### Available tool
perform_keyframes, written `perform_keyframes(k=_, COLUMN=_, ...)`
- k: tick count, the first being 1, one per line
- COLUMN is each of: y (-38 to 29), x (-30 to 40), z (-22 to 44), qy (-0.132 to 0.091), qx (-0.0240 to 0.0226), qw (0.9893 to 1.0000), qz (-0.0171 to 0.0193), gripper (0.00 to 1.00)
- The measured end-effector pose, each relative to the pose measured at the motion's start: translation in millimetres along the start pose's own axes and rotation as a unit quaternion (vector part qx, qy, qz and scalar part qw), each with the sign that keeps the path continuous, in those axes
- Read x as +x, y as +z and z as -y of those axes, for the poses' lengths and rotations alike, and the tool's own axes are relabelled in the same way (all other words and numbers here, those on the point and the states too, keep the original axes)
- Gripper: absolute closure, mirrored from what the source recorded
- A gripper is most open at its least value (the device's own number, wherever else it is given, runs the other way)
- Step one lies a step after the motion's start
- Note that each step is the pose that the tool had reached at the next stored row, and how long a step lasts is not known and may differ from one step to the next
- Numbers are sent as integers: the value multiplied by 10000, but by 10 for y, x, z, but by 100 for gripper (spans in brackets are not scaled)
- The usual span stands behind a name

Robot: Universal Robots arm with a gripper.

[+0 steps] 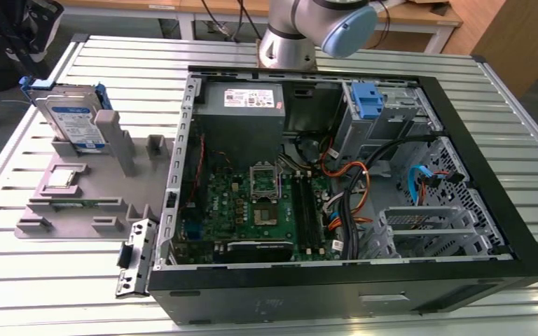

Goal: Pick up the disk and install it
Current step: 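Reach for the disk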

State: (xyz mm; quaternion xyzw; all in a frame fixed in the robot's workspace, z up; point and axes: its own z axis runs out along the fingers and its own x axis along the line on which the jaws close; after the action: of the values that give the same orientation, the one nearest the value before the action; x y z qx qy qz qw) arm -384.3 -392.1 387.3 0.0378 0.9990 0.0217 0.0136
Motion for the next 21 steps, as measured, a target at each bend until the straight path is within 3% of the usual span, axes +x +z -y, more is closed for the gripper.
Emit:
perform_keyframes(k=11, y=42, x=13, z=-166, qy=0, qx=0, qw=10000, qz=1, gripper=90)
perform_keyframes(k=21, y=43, x=14, z=-172, qy=0, qx=-1, qw=10000, qz=0, gripper=90)
